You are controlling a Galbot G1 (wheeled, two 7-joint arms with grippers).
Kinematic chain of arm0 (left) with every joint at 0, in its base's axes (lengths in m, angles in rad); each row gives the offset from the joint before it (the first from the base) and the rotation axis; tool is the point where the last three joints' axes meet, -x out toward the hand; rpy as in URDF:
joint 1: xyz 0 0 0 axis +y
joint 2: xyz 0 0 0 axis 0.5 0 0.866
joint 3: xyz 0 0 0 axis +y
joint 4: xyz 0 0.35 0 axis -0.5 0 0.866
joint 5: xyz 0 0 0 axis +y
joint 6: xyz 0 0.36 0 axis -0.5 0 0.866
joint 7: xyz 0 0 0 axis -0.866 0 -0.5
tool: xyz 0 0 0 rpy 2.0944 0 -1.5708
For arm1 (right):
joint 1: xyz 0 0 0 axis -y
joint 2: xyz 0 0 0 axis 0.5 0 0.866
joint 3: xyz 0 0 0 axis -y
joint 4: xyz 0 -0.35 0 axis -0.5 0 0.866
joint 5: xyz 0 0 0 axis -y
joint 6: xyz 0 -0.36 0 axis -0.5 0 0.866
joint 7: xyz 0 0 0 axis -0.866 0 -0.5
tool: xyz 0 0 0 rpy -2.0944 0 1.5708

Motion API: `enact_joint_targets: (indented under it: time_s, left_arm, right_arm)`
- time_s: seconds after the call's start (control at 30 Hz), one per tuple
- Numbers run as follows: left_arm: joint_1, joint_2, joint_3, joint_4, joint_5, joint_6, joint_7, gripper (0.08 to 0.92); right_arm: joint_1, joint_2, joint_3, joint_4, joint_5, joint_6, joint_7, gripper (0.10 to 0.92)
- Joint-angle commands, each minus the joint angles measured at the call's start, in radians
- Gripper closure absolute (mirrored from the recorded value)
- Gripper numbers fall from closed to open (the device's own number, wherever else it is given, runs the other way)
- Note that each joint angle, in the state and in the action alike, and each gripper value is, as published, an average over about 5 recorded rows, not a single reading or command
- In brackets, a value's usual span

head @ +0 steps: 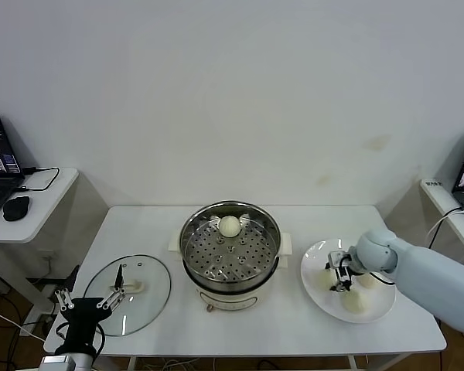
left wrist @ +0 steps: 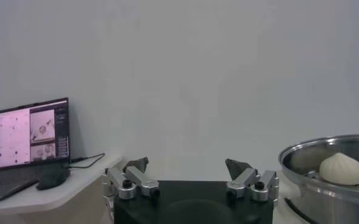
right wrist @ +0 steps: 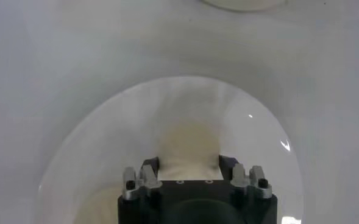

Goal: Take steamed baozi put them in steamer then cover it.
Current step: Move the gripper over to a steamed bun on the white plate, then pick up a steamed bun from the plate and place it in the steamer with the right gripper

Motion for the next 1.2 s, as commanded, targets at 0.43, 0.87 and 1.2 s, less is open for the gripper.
enact_joint_targets:
  time_s: [0.43, 0.87, 1.2]
  left_arm:
    - [-0.018, 0.015, 0.023, 0.003, -0.004, 0.001, 0.001, 0.177]
    - [-0.030, 0.028, 0.011, 0.005, -0.020, 0.002, 0.000, 0.177]
    - [-0.032, 0.016, -0.002, 0.000, -0.021, 0.003, -0.001, 0.177]
  right_arm:
    - [0.847, -0.006, -0.404, 0.157, 0.400, -0.108, -0.084, 0.423]
    - [0.849, 0.395, -0.449, 0.171, 0.704, -0.317, 0.106, 0.415]
    - [0.709, 0.590, -0.475, 0.074, 0.712, -0.370, 0.189, 0.414]
